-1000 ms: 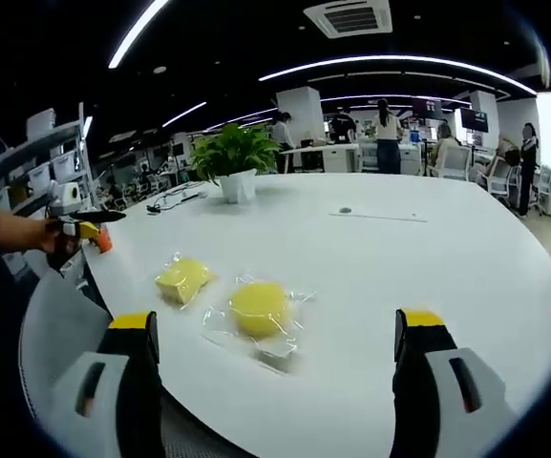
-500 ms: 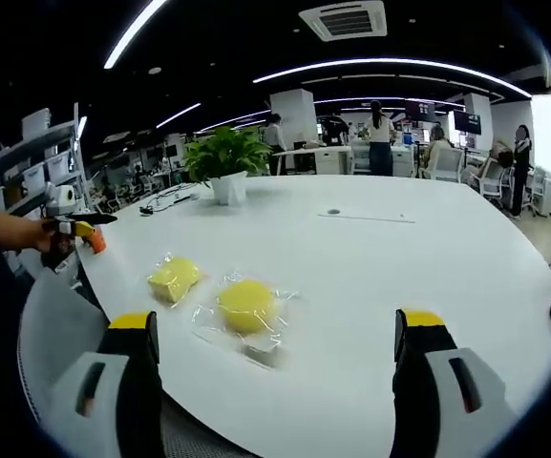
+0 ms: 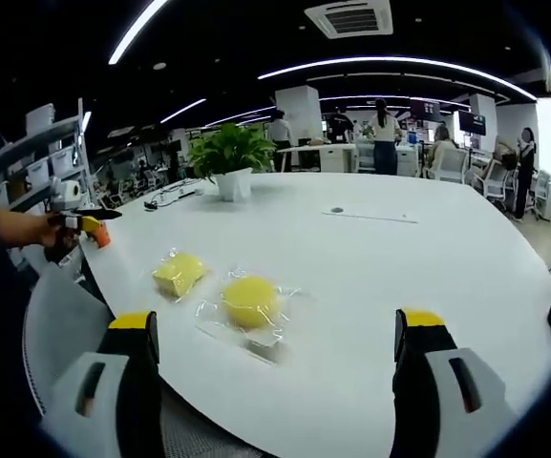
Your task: Compare the silicone blocks by pressing each to a similar depth, holding the contact briefly, and releasing to observe deformation and rebound differences across the visible hardness samples.
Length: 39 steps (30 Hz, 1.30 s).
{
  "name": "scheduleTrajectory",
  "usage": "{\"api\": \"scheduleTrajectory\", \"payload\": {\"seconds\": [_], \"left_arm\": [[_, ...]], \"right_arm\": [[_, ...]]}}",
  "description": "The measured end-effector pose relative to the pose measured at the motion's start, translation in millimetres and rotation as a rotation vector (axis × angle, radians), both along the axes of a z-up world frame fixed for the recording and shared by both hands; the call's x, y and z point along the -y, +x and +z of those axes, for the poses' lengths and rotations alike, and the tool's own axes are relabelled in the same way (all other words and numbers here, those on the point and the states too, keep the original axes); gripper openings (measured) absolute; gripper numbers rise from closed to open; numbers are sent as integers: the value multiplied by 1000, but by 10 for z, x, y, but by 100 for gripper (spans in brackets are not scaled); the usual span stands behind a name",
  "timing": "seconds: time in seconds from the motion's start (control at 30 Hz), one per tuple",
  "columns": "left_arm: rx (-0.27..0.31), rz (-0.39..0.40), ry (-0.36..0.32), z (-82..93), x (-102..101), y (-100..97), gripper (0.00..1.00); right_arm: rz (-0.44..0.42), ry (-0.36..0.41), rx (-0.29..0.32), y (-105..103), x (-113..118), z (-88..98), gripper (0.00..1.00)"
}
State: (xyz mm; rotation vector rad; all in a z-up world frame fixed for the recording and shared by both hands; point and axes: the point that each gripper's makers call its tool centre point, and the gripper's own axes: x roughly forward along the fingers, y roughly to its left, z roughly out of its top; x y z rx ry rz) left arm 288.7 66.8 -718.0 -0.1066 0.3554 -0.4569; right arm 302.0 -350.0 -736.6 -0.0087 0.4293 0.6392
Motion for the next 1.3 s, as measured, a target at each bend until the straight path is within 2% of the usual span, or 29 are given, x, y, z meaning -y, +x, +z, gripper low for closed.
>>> {"api": "scheduleTrajectory", "payload": {"seconds": [0.13,0.33,0.47,0.77,0.93,1.3], "left_arm": [[-15,1,-2,-25,8,11,100],[-12,-9,-29,236,204,135,100],[-1,-25,-29,347,269,231,100],[2,-32,-159,621,481,472,100],[1,-34,-185,742,619,592,100],[-61,-84,-213,692,1056,782,100]], "right_arm": [[7,-5,0,11,3,9,96],[1,-7,-11,35,51,-38,96],[-5,-3,-15,40,50,-64,96],[-3,18,-13,58,-42,-69,96],[5,21,-7,27,-78,-43,96],[-8,21,-13,-37,-20,-71,96]]}}
